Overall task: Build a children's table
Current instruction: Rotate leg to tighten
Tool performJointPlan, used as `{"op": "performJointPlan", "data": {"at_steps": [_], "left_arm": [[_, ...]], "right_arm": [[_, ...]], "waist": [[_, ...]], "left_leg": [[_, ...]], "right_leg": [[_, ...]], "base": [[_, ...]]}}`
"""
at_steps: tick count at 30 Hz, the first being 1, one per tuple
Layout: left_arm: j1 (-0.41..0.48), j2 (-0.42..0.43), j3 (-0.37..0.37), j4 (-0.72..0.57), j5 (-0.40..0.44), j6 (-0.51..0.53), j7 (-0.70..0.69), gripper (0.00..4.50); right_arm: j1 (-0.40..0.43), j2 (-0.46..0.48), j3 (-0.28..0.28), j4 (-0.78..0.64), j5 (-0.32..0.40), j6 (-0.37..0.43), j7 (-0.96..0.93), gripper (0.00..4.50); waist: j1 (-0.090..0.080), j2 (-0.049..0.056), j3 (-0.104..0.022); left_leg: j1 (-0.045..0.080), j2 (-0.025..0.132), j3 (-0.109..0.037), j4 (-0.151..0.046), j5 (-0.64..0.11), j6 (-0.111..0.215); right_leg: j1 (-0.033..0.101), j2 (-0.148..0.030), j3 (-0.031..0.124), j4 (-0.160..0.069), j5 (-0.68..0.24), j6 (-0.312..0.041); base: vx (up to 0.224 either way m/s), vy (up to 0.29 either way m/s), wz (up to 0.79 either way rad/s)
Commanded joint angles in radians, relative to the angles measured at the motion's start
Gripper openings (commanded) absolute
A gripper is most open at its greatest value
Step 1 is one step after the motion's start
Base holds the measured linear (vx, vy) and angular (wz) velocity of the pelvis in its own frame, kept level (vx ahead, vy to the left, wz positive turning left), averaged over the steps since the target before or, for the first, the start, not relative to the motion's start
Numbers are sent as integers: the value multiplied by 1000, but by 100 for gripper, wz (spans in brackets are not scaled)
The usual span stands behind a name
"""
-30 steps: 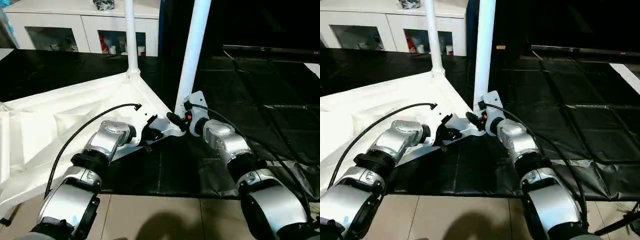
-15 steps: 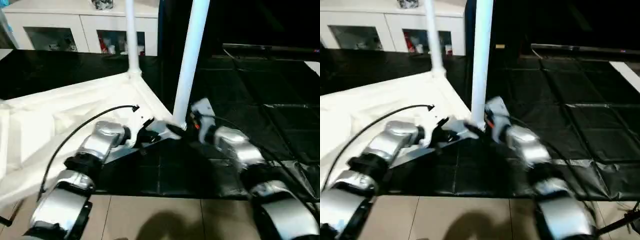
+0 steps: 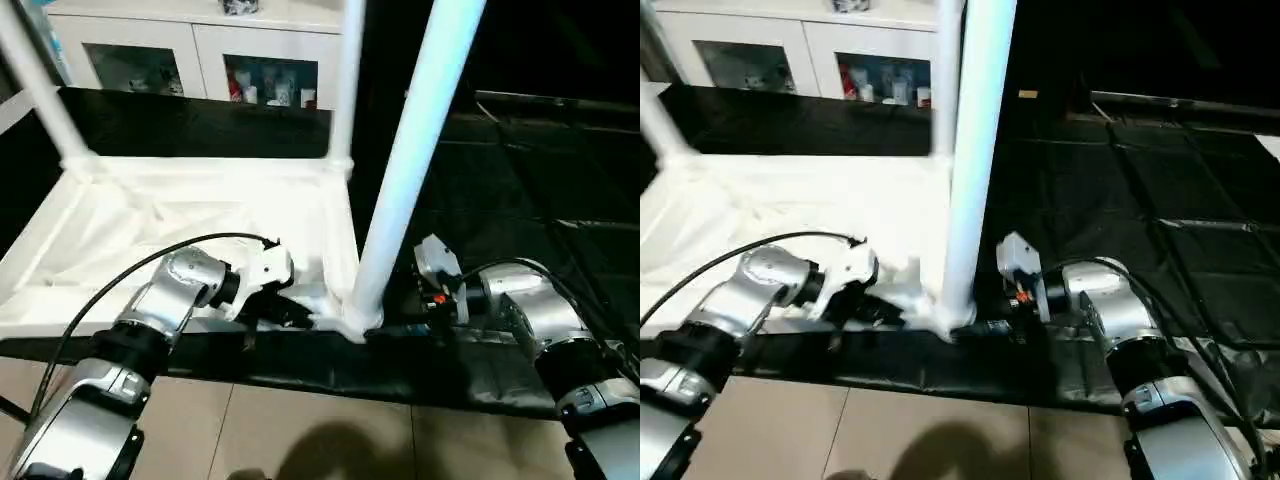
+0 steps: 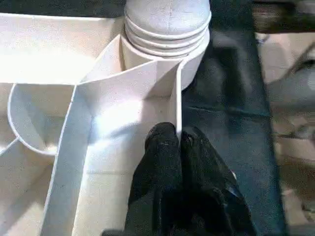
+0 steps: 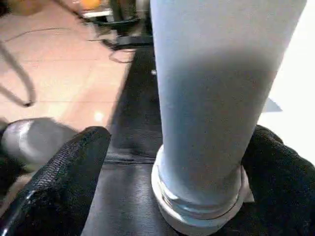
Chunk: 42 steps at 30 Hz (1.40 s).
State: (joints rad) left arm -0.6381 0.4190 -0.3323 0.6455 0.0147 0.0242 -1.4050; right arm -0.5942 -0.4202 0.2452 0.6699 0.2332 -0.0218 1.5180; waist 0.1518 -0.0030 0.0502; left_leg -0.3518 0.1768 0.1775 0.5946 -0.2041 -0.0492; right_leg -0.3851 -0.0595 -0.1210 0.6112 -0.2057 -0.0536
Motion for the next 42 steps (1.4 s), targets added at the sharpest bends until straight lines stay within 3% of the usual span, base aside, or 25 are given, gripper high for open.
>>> {"op": "performJointPlan", "data": {"at_steps": [1, 3, 4, 11, 16, 27, 36, 41, 42], "left_arm": [[1, -3, -30, -30, -4, -15, -38, 0], [10, 9, -45, -45, -4, -33, -70, 0], [14, 12, -50, -52, -4, -36, -82, 0], [42, 28, -83, -108, -2, -68, -147, 0], [43, 36, -84, -113, -2, -74, -153, 0], [54, 59, -86, -121, -1, -80, -156, 0], [49, 52, -82, -108, 5, -61, -121, 0], [25, -2, -41, -74, -4, 32, -8, 0], [16, -17, -28, -62, -10, 59, 20, 0]], "right_arm": [[6, -13, 18, -25, 6, 8, 58, 437], [5, -21, 35, -34, 13, 20, 90, 437], [3, -22, 41, -35, 17, 26, 95, 412], [-10, -29, 133, -46, 73, 46, 96, 360], [-16, -40, 161, -45, 82, 45, 96, 315], [-28, -54, 214, -47, 135, 49, 96, 224], [-10, -62, 235, -71, 166, 59, 96, 211], [30, -28, 178, -78, 136, 71, 64, 211], [34, -10, 159, -64, 117, 75, 14, 211]], "waist": [[-2, -1, -65], [0, -3, -64], [2, -2, -64], [8, -5, -65], [13, -9, -65], [13, -7, -65], [14, -5, -67], [18, -6, -67], [17, -1, -65]], "left_leg": [[1, 80, -26, -62, -86, 103], [1, 78, -25, -63, -84, 106], [2, 79, -25, -63, -84, 103], [5, 81, -25, -64, -79, 94], [3, 79, -24, -63, -75, 91], [2, 77, -24, -63, -80, 86], [2, 77, -25, -62, -76, 85], [4, 77, -22, -60, -81, 85], [4, 78, -22, -61, -86, 79]], "right_leg": [[56, -121, 77, -66, -113, -193], [55, -119, 77, -68, -132, -184], [54, -119, 77, -71, -143, -180], [51, -118, 78, -68, -151, -174], [52, -118, 79, -67, -149, -166], [52, -117, 78, -70, -170, -153], [53, -116, 77, -66, -145, -160], [51, -116, 79, -67, -142, -168], [49, -115, 78, -70, -153, -167]], "base": [[0, 0, 0], [0, 0, 0], [0, 0, 0], [0, 0, 0], [0, 0, 0], [0, 0, 0], [0, 0, 0], [0, 0, 0], [0, 0, 0]]}}
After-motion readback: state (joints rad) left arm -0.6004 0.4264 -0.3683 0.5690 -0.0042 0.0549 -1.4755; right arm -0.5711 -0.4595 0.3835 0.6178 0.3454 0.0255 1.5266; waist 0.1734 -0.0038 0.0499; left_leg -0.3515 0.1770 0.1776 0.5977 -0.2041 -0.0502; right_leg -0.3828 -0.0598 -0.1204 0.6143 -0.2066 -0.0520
